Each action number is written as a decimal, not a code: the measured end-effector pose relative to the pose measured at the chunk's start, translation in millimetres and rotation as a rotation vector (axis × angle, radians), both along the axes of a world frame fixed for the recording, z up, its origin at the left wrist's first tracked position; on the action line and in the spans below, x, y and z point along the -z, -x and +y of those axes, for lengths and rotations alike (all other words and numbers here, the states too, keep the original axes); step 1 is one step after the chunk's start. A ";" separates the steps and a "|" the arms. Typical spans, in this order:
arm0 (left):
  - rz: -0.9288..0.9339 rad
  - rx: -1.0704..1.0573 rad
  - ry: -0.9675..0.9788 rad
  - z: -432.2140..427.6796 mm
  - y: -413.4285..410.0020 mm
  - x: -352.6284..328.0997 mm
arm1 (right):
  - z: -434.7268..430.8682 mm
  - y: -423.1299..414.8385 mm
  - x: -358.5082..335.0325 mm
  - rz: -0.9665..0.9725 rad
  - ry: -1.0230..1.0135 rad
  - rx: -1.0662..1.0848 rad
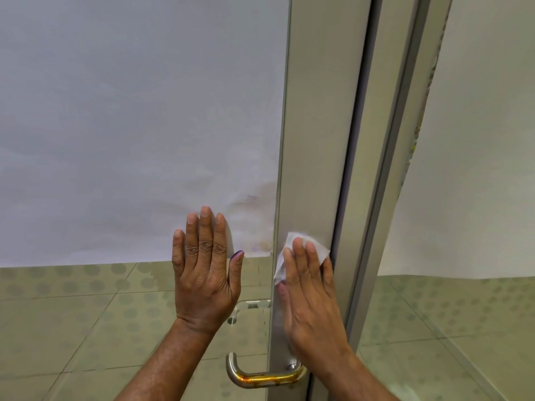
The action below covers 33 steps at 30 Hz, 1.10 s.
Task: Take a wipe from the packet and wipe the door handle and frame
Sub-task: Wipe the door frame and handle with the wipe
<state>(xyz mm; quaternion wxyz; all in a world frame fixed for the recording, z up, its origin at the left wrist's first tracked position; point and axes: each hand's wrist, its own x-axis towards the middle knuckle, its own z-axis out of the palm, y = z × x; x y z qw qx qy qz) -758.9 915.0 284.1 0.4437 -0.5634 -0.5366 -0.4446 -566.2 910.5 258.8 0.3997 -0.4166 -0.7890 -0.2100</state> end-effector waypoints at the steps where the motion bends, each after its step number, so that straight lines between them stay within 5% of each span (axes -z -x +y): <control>1: -0.001 0.003 -0.001 0.2 -0.2 -0.1 | -0.2 6.3 -4.0 0.051 0.006 0.007; 4: -0.002 -0.002 -0.002 0.1 0.4 0.2 | -7.7 17.1 11.8 0.087 0.043 0.049; 10: 0.008 0.003 -0.014 -0.9 -0.9 -2.0 | -11.0 0.6 57.1 -0.252 -0.022 0.159; 15: 0.006 -0.006 -0.020 -0.4 -0.1 -1.7 | -12.1 -10.8 66.0 -0.324 -0.115 0.188; 26: 0.003 0.002 -0.013 -1.8 -0.6 -2.1 | -21.1 8.7 11.1 -0.048 0.063 0.048; 33: 0.004 -0.003 -0.014 -1.0 -0.1 -0.7 | -17.7 -13.9 65.3 -0.365 0.028 0.115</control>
